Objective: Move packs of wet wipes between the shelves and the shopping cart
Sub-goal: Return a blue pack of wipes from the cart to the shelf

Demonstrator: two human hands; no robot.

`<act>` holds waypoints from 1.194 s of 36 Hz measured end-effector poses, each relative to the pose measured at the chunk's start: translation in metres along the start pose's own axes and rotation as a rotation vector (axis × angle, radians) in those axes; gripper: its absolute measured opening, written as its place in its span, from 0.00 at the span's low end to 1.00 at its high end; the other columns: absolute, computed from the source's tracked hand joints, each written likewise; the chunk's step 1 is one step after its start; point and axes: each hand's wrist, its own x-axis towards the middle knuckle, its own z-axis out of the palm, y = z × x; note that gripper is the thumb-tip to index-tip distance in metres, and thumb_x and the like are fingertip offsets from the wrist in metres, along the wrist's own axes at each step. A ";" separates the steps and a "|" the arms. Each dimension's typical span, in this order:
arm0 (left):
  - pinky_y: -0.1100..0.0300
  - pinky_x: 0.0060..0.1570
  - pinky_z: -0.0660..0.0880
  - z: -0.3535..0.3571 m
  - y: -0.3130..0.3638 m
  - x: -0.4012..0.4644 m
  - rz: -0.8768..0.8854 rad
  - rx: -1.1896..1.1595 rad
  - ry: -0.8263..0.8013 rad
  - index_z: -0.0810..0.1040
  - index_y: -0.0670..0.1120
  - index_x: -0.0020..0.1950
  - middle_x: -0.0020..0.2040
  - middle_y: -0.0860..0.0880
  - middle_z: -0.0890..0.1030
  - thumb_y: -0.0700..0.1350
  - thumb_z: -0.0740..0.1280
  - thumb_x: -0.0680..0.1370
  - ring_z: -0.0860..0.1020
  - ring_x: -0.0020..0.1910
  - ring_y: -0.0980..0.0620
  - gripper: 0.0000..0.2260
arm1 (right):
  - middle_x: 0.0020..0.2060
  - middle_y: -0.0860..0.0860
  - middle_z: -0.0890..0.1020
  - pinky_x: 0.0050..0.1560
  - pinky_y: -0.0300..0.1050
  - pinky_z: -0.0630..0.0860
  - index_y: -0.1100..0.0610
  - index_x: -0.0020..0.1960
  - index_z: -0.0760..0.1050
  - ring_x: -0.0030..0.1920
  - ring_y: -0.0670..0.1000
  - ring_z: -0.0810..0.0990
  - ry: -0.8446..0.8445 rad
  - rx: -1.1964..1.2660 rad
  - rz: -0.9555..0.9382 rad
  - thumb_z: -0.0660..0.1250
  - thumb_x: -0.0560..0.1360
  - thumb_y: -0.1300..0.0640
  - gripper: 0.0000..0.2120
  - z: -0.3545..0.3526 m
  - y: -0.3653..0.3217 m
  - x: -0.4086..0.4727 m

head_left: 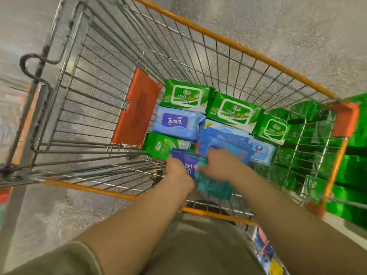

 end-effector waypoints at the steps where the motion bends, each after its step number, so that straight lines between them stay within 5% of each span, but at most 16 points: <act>1: 0.44 0.55 0.80 0.000 -0.001 0.000 -0.006 0.000 0.023 0.81 0.43 0.66 0.59 0.39 0.85 0.52 0.53 0.82 0.83 0.58 0.37 0.24 | 0.33 0.53 0.72 0.34 0.47 0.67 0.56 0.36 0.67 0.34 0.53 0.72 0.000 -0.002 0.001 0.64 0.79 0.43 0.21 0.004 -0.003 0.001; 5: 0.38 0.66 0.75 -0.004 -0.003 0.009 -0.016 -0.045 0.051 0.81 0.44 0.67 0.61 0.40 0.84 0.53 0.52 0.82 0.82 0.61 0.38 0.24 | 0.46 0.58 0.78 0.41 0.46 0.71 0.55 0.46 0.71 0.44 0.57 0.78 -0.052 -0.006 0.036 0.63 0.72 0.38 0.19 0.024 -0.007 0.013; 7: 0.40 0.67 0.75 -0.003 0.000 0.008 -0.044 -0.060 0.043 0.81 0.43 0.67 0.62 0.41 0.84 0.52 0.52 0.82 0.82 0.61 0.39 0.24 | 0.54 0.57 0.79 0.50 0.50 0.76 0.49 0.59 0.73 0.54 0.61 0.79 -0.085 -0.038 0.033 0.60 0.65 0.31 0.30 0.035 -0.004 0.019; 10: 0.46 0.66 0.76 0.001 0.007 -0.014 -0.080 -0.054 0.048 0.81 0.42 0.66 0.62 0.40 0.84 0.52 0.53 0.83 0.81 0.62 0.40 0.23 | 0.68 0.57 0.72 0.66 0.58 0.70 0.44 0.73 0.64 0.66 0.63 0.70 -0.072 -0.058 0.062 0.64 0.64 0.28 0.42 0.038 -0.006 0.016; 13: 0.51 0.60 0.77 0.001 0.006 -0.019 -0.116 -0.075 0.032 0.82 0.44 0.63 0.57 0.42 0.85 0.54 0.54 0.83 0.82 0.60 0.42 0.22 | 0.74 0.57 0.62 0.70 0.58 0.62 0.45 0.77 0.59 0.72 0.62 0.61 -0.067 -0.035 0.089 0.69 0.66 0.30 0.45 0.035 -0.005 0.012; 17: 0.53 0.63 0.76 0.000 0.004 -0.016 -0.137 -0.084 0.007 0.82 0.46 0.52 0.47 0.45 0.85 0.57 0.56 0.81 0.81 0.55 0.43 0.19 | 0.70 0.58 0.66 0.70 0.56 0.67 0.52 0.74 0.64 0.70 0.61 0.65 -0.068 0.027 0.098 0.73 0.61 0.31 0.48 0.035 -0.009 0.014; 22: 0.44 0.66 0.77 -0.001 0.000 -0.005 -0.048 -0.057 -0.034 0.81 0.45 0.63 0.60 0.40 0.84 0.59 0.55 0.82 0.82 0.60 0.39 0.24 | 0.55 0.53 0.78 0.57 0.51 0.78 0.55 0.64 0.69 0.57 0.57 0.79 -0.083 0.164 0.044 0.77 0.62 0.38 0.38 0.029 -0.006 0.009; 28: 0.41 0.69 0.73 -0.005 -0.005 -0.004 0.012 -0.064 -0.137 0.80 0.45 0.67 0.62 0.39 0.83 0.61 0.53 0.82 0.81 0.63 0.38 0.27 | 0.52 0.51 0.77 0.55 0.55 0.79 0.52 0.59 0.65 0.54 0.56 0.79 0.006 0.206 0.049 0.76 0.52 0.35 0.43 0.028 0.000 0.004; 32: 0.39 0.72 0.70 -0.005 -0.001 -0.008 0.072 -0.131 -0.207 0.78 0.46 0.71 0.66 0.38 0.81 0.62 0.53 0.81 0.79 0.65 0.36 0.29 | 0.59 0.53 0.76 0.61 0.57 0.75 0.52 0.69 0.61 0.60 0.58 0.76 0.140 0.271 0.004 0.71 0.47 0.31 0.56 0.027 -0.004 -0.003; 36: 0.43 0.66 0.75 -0.009 0.012 -0.037 0.190 -0.134 -0.331 0.82 0.45 0.64 0.58 0.40 0.85 0.64 0.54 0.82 0.82 0.59 0.39 0.28 | 0.48 0.51 0.76 0.54 0.51 0.76 0.48 0.56 0.71 0.54 0.56 0.75 0.271 0.277 -0.007 0.73 0.49 0.29 0.41 0.010 -0.014 -0.024; 39: 0.45 0.59 0.79 -0.012 0.024 -0.054 0.274 -0.088 -0.419 0.83 0.46 0.63 0.56 0.41 0.86 0.64 0.57 0.81 0.84 0.56 0.40 0.27 | 0.51 0.52 0.70 0.56 0.51 0.75 0.47 0.58 0.68 0.55 0.55 0.70 0.386 0.481 0.035 0.75 0.49 0.33 0.42 -0.008 -0.022 -0.051; 43: 0.45 0.61 0.80 -0.003 0.043 -0.090 0.403 -0.013 -0.539 0.80 0.45 0.69 0.61 0.41 0.85 0.65 0.61 0.80 0.83 0.60 0.40 0.29 | 0.52 0.48 0.78 0.51 0.42 0.79 0.47 0.60 0.70 0.51 0.48 0.80 0.550 0.908 0.009 0.82 0.58 0.47 0.35 -0.028 -0.034 -0.090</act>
